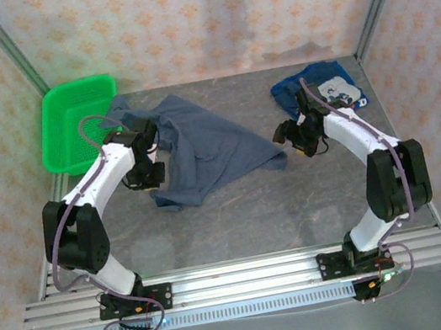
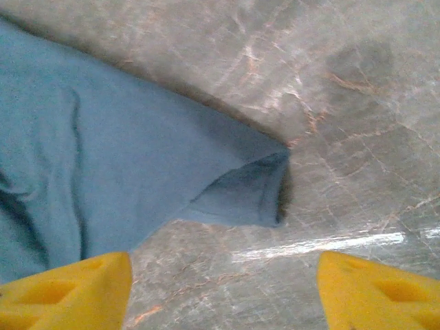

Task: Fold and stack the t-shirts

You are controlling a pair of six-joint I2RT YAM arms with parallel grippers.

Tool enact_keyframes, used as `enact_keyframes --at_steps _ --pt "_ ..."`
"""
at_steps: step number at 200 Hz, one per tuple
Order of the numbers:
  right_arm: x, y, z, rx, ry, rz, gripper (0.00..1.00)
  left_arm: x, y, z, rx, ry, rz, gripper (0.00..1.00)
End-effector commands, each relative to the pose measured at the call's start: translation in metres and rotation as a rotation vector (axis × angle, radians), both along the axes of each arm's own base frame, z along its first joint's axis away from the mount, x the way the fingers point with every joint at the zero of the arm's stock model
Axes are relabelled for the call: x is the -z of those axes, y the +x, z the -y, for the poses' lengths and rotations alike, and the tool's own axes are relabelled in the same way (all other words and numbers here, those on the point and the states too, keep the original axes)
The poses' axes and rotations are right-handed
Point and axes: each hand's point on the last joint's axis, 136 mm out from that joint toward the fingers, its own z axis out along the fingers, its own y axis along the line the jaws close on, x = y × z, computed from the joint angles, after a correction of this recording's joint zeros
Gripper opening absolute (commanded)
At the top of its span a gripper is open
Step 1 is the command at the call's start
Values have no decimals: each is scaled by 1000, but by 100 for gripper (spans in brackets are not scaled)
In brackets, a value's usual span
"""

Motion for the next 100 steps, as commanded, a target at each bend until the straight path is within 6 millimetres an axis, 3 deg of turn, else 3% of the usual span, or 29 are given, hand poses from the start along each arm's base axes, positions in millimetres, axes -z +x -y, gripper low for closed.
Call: enact_keyframes --at_steps 1,29,48,100 --pt "25 -11 0 -14 -11 -74 59 -51 4 -4 -25 1 148 0" --pt "40 -12 0 -16 -10 -87 41 -91 4 -5 -84 -44 271 0" --pt "53 -13 -1 -23 -12 -113 38 -109 4 -3 -118 -80 338 0" --pt "75 5 -14 -46 0 -126 33 -115 3 -1 -135 -103 356 0"
